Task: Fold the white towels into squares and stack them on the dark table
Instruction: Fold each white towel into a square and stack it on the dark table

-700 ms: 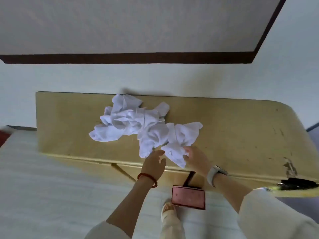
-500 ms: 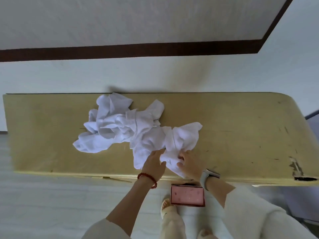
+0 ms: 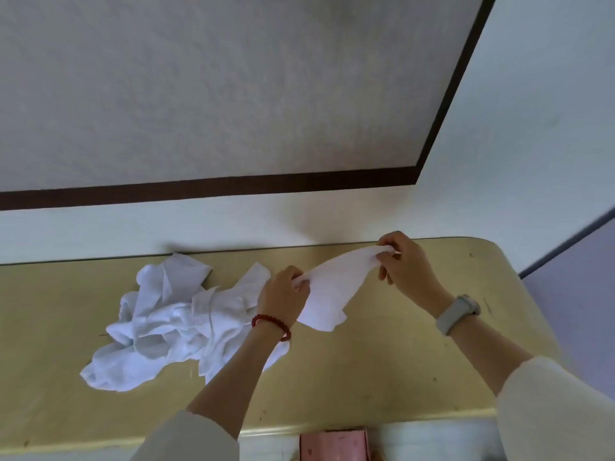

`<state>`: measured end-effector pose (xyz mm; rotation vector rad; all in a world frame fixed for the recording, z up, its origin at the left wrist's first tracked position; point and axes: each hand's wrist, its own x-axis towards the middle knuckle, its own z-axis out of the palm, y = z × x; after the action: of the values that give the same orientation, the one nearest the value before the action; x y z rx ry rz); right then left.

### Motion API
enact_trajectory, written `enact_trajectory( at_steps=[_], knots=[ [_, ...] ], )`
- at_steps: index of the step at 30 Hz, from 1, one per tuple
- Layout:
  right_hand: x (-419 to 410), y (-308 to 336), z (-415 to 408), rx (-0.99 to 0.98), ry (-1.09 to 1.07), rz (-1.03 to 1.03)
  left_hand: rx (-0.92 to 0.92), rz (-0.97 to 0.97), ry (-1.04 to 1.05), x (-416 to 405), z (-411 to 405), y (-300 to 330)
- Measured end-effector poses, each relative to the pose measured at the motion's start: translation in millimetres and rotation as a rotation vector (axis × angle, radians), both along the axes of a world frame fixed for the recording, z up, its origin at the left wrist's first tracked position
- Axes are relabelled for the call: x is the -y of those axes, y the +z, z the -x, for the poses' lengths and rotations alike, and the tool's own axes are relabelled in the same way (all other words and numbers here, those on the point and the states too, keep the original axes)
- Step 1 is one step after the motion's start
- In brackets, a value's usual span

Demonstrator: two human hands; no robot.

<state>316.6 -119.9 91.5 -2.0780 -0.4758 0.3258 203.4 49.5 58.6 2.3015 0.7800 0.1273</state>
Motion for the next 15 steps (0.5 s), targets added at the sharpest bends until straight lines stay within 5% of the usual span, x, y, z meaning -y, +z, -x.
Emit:
enact_trajectory(
  at_steps=[10,15],
  knots=[
    [50.8,102.8,-67.0,0.226,-0.189,-0.356,0.509,-0.367,-0.067,1.3,-85.6,124.5],
    [80.2,103.9,-64.4,0.307,-0.197,-0.361,0.687,-0.561,-0.186,11.0,-88.8,121.5]
  ],
)
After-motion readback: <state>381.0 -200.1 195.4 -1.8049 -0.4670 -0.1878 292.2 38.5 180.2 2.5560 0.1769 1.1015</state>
